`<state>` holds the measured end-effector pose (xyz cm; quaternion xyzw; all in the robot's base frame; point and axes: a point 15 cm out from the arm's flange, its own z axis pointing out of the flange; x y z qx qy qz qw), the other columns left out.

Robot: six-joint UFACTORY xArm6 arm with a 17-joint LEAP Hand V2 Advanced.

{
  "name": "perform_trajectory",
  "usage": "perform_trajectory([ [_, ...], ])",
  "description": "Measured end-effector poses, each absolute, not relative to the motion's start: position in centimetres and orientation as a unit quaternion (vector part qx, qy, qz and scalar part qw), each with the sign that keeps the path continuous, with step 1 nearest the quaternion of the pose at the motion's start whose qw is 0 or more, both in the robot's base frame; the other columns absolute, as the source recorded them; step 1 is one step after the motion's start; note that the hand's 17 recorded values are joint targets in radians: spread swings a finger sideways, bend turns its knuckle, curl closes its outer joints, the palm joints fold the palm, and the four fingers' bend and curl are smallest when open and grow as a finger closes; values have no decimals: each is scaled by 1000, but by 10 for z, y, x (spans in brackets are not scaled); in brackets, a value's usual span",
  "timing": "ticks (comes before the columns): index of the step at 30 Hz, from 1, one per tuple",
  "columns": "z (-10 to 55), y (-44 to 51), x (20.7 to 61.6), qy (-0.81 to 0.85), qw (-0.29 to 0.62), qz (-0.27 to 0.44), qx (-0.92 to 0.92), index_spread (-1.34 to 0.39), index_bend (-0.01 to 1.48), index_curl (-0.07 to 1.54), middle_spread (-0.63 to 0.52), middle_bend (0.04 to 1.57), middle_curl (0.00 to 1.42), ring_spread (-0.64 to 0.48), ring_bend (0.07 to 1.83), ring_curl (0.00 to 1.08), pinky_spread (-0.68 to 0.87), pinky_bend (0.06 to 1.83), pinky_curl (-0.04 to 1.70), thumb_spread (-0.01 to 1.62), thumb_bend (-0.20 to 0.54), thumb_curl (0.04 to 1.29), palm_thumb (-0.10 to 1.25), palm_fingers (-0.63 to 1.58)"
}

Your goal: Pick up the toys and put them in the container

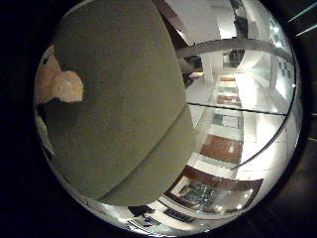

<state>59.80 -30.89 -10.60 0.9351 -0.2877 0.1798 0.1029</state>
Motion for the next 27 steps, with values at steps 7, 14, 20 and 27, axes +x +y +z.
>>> perform_trajectory([
  [7, -124, -313, 583, -287, 117, 156, 938, -455, 167, 292, -44, 197, 325, 97, 292, 260, 296, 491, 118, 913, -26, 515, 852, 160],
  [14, -134, -310, 569, -280, 159, 136, 937, -445, 182, 301, -51, 206, 330, -18, 364, 270, 278, 486, 90, 932, -27, 508, 839, 324],
  [20, -134, -315, 563, -256, 187, 142, 938, -456, 207, 367, -206, 442, 434, -267, 676, 358, -178, 629, 16, 938, -24, 494, 849, 1075],
  [27, -130, -325, 559, -258, 153, 168, 939, -407, 746, 681, -198, 976, 679, -254, 1082, 562, -333, 1198, 258, 953, -13, 492, 921, 1348],
])
